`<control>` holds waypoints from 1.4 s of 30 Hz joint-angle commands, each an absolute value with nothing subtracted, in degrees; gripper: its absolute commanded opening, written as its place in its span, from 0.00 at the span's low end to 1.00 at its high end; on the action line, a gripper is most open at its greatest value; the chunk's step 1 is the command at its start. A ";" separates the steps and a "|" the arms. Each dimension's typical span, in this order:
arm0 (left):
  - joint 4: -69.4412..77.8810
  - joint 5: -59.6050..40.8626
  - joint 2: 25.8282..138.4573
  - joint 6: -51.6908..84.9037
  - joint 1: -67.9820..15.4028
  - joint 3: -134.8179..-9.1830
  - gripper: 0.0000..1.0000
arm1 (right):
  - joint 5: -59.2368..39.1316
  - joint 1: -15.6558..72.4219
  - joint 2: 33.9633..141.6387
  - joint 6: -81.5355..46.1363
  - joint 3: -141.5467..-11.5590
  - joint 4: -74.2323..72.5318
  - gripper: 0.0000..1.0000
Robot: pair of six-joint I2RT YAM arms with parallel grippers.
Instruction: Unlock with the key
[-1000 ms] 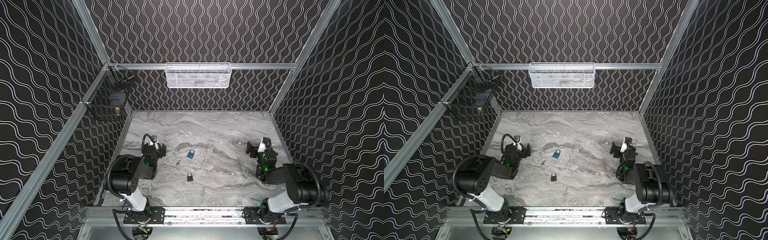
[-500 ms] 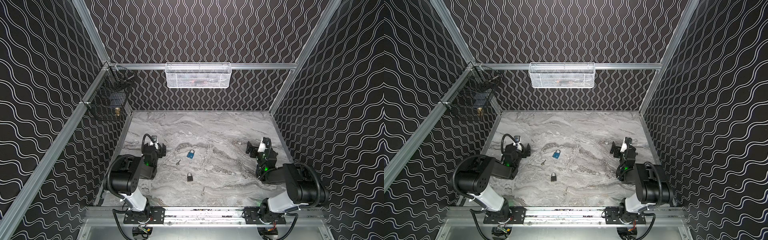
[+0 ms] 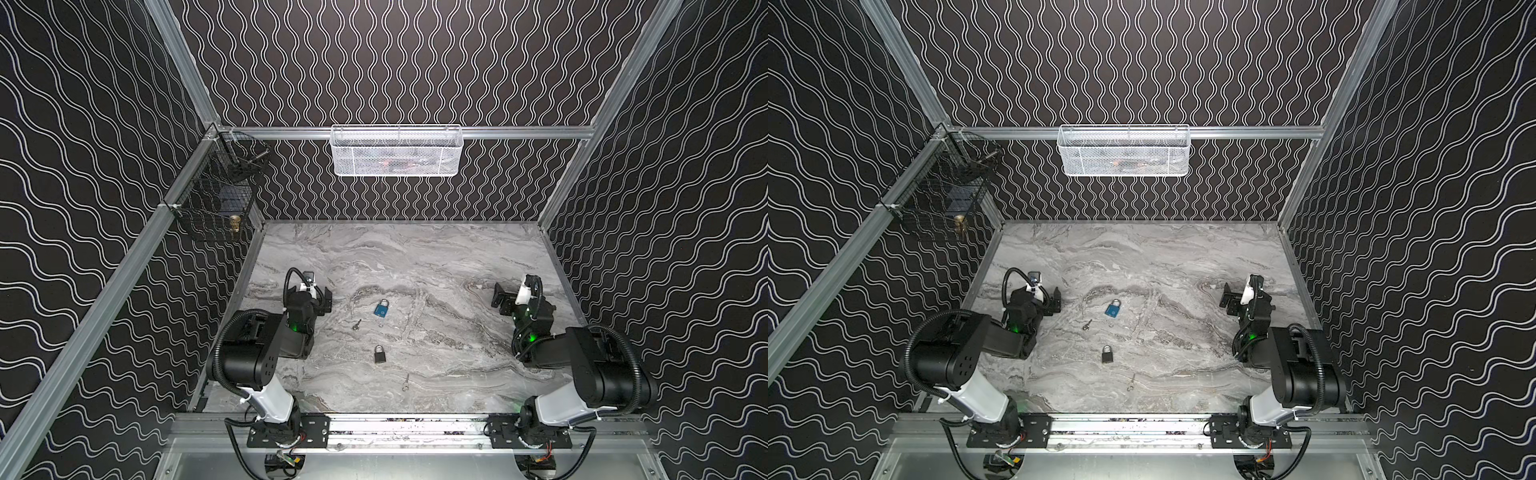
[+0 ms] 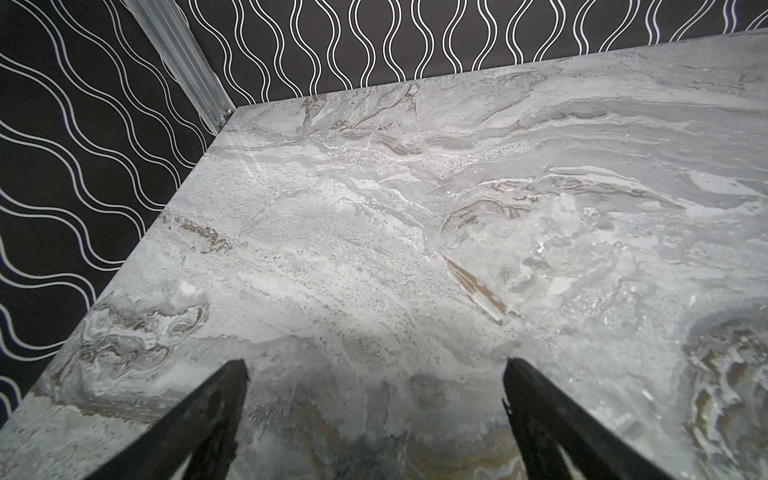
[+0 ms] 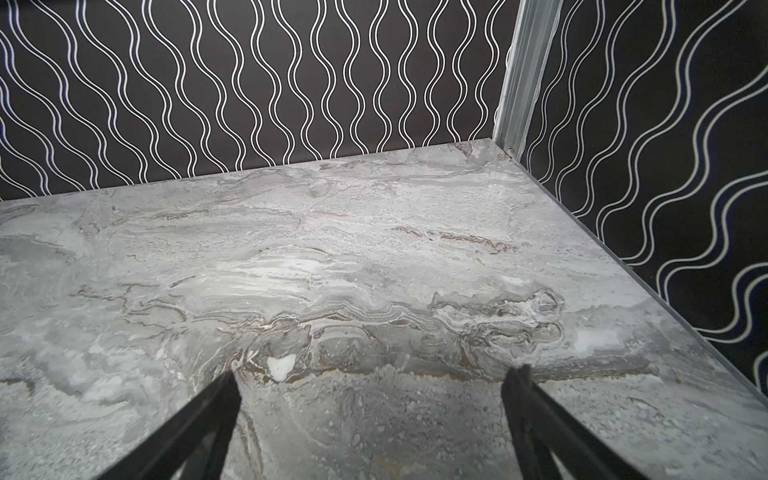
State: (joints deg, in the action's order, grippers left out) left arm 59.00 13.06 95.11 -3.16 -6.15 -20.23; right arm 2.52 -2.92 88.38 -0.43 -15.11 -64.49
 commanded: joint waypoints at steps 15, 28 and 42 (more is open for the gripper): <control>53.08 14.28 83.39 -2.27 -6.07 -18.51 0.99 | 4.76 -2.90 79.80 -1.22 -15.22 -59.75 0.99; 20.61 13.56 57.12 11.51 -6.06 -23.82 0.99 | -1.69 -3.09 63.89 -16.65 -25.20 -28.61 0.99; 0.30 4.17 50.83 34.63 -5.85 -31.00 0.99 | -9.01 -3.67 59.06 -31.59 -30.84 -4.79 0.99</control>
State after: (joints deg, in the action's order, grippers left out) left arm 2.17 10.00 50.89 31.59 -5.93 -30.30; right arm -5.72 -3.70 59.55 -30.85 -30.13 -9.21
